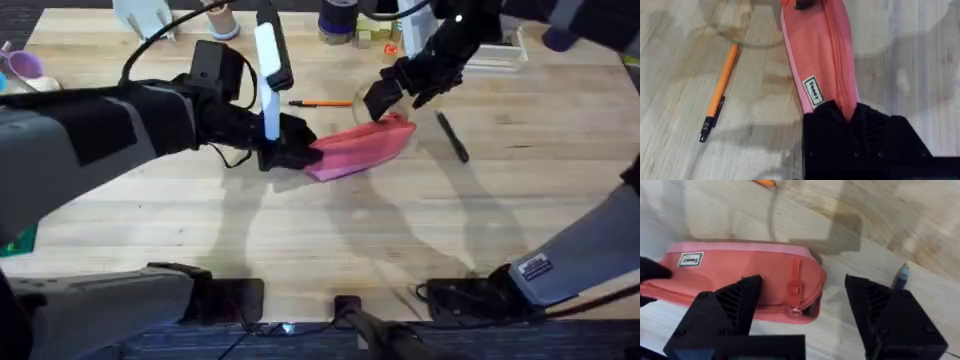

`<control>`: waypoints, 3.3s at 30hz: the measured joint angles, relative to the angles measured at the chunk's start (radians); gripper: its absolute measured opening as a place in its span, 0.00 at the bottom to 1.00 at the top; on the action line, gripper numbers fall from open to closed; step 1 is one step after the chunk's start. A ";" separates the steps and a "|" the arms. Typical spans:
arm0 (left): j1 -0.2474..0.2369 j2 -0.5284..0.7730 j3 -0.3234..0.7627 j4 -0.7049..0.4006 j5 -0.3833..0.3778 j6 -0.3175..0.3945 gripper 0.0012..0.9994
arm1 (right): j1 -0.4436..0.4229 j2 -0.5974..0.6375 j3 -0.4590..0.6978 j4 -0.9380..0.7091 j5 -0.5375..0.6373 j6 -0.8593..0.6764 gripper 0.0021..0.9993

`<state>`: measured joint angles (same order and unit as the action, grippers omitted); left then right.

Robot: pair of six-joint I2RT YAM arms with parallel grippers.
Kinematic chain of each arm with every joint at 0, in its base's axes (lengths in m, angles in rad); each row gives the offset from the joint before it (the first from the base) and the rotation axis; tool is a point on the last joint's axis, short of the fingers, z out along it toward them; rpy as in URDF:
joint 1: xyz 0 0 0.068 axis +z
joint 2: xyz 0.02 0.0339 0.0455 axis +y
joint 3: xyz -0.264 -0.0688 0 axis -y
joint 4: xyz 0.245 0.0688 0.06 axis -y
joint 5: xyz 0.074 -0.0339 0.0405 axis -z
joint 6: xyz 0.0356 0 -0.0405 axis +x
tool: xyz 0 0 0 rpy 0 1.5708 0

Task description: Unzip the bag, pick up the pens from the table one at a time and place them inside, then zip the bag closed.

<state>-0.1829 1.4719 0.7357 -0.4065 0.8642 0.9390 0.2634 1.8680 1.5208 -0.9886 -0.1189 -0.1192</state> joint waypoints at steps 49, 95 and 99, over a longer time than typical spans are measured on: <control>0.000 0.000 0.000 -0.001 0.000 0.000 0.04 | -0.011 0.010 0.000 -0.012 0.023 0.015 0.03; 0.000 0.000 0.000 -0.001 0.000 0.000 0.04 | 0.079 -0.075 0.005 -0.037 -0.171 0.016 0.13; 0.000 0.000 0.000 -0.001 0.000 0.000 0.04 | 0.079 -0.075 0.055 -0.057 -0.119 0.016 0.36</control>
<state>-0.1829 1.4719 0.7357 -0.4072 0.8642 0.9390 0.3420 1.7930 1.5753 -1.0454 -0.2380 -0.1035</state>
